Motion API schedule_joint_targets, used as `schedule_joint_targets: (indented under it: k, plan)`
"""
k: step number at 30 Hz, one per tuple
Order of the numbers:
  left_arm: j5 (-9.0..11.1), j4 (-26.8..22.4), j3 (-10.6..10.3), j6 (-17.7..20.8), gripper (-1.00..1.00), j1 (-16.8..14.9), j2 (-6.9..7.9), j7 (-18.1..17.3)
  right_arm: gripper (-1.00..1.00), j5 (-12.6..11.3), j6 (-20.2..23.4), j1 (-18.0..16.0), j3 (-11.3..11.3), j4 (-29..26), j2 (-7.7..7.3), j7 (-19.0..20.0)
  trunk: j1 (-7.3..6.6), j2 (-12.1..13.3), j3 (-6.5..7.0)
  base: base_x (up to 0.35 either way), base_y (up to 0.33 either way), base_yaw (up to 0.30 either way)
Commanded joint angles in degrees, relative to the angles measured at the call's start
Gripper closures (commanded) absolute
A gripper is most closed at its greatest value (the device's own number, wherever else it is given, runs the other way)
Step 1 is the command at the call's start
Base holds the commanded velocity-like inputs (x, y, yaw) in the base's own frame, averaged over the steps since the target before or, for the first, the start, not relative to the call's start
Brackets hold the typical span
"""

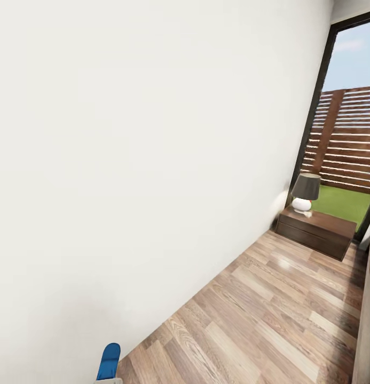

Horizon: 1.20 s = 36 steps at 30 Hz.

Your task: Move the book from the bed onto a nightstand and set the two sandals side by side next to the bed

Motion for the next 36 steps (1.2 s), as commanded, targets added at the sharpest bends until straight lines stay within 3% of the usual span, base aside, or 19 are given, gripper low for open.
schedule_joint_targets:
  k: [1, 36]
  plan:
    - [0.45, 0.02, -0.50, -0.16, 1.00, -0.05, 0.01, 0.22, -1.00, -0.24, -0.19, -0.04, 0.25, 0.04, -0.02, -0.23, 0.01, -0.05, -0.08, 0.088, 0.000, -0.001]
    - [0.45, 0.02, -0.51, -0.17, 1.00, 0.01, 0.01, 0.22, -1.00, -0.24, -0.18, -0.04, 0.27, 0.04, -0.01, -0.23, 0.01, -0.05, -0.08, 0.011, 0.000, -0.048]
